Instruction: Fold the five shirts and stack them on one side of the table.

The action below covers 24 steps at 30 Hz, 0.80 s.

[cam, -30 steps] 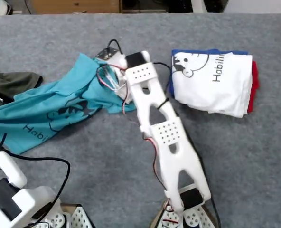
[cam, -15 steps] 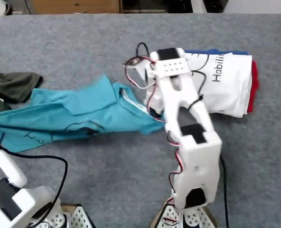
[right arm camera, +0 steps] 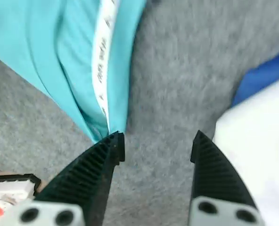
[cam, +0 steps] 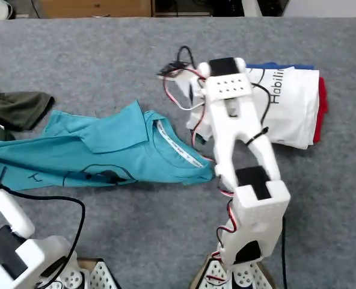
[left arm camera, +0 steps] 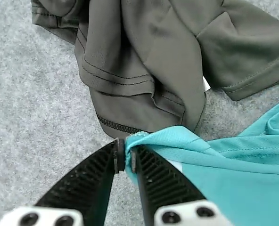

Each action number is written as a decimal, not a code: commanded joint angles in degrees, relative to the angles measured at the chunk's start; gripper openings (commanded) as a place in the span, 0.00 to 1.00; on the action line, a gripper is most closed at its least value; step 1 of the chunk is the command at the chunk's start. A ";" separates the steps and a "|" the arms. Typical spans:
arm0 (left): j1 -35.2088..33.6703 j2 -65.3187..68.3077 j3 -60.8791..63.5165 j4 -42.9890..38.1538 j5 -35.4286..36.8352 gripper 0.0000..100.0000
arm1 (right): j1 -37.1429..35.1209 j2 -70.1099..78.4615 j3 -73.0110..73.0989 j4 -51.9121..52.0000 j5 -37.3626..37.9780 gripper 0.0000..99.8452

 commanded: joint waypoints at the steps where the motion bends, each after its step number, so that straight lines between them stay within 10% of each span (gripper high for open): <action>1: 0.62 -0.92 -1.93 0.35 -0.44 0.02 | -3.82 -3.38 -5.85 -0.70 -3.78 0.21; 9: 2.55 -1.01 2.20 0.26 -2.02 0.02 | -16.40 5.49 -15.78 -5.71 -21.19 0.05; 24: 2.46 -1.01 2.37 0.18 -2.20 0.02 | -20.44 37.23 -51.03 2.46 -35.08 0.10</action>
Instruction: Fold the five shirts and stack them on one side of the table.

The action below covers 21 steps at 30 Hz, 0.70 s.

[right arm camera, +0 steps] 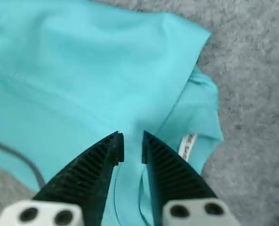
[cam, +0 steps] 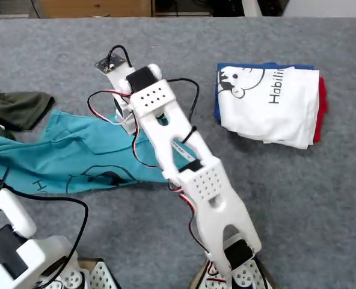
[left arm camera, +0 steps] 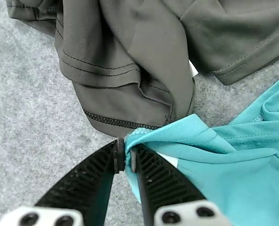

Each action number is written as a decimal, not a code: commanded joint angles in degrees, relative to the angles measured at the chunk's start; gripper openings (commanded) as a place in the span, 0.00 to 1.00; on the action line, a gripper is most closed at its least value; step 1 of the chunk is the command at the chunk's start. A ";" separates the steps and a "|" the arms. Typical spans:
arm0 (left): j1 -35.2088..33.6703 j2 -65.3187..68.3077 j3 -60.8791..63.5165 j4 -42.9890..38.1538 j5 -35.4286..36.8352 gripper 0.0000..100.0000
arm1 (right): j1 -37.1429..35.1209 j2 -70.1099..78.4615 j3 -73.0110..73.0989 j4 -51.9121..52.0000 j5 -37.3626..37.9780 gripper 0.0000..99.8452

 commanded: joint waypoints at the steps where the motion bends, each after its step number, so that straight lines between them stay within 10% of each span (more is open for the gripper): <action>1: 0.44 -1.01 -0.18 0.09 -0.35 0.02 | -0.57 1.80 -4.97 1.32 -2.64 0.11; 21: -1.58 -1.01 -0.18 0.18 1.32 0.02 | -0.40 -9.63 11.12 1.23 -6.59 0.11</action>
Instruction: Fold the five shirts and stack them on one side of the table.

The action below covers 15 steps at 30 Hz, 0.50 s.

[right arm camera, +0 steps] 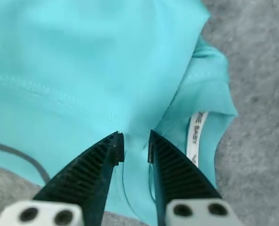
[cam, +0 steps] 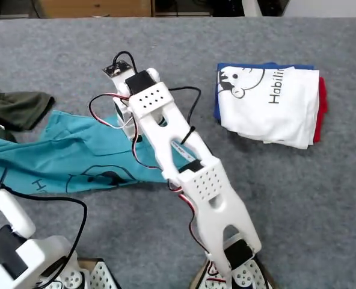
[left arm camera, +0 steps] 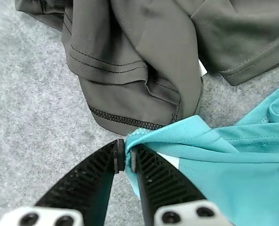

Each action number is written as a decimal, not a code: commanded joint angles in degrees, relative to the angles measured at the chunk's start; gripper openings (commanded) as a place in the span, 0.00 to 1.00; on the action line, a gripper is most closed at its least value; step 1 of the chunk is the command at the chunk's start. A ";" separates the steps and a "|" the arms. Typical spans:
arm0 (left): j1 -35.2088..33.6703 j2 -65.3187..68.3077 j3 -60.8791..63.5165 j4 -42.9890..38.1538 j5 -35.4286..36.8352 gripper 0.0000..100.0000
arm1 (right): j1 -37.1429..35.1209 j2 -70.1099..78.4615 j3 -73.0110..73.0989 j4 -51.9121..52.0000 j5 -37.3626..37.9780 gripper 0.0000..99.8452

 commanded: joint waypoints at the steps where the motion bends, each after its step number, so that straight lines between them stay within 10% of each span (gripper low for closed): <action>1: -0.35 -1.01 -0.35 0.18 0.70 0.02 | -0.31 -4.79 1.27 1.05 -0.62 0.10; 15: -0.79 -1.01 -0.35 0.26 0.62 0.02 | -0.66 -1.63 2.42 0.97 -5.27 0.10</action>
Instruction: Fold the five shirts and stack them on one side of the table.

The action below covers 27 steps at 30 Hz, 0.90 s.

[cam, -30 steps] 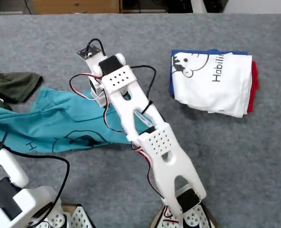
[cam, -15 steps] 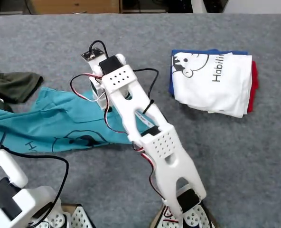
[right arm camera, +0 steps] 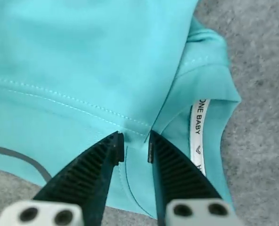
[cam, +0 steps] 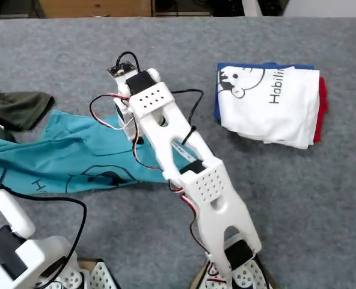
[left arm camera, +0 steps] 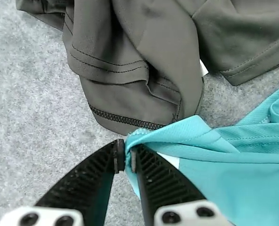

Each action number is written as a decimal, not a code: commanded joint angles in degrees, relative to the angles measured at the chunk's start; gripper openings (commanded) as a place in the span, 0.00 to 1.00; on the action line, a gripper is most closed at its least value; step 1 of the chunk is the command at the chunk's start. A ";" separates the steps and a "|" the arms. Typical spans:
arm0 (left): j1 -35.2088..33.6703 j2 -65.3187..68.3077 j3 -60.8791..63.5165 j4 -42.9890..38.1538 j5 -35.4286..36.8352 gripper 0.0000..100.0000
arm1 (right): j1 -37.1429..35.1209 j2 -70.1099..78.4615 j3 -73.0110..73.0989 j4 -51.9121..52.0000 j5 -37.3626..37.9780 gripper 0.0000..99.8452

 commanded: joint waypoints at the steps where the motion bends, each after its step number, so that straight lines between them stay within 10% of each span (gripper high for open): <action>1: -0.62 -1.01 -0.35 0.26 0.70 0.02 | -0.66 -0.75 -0.22 0.97 -0.88 0.10; 27: -0.70 -1.01 -0.35 0.26 0.70 0.02 | -1.36 0.48 -0.31 0.79 -2.55 0.10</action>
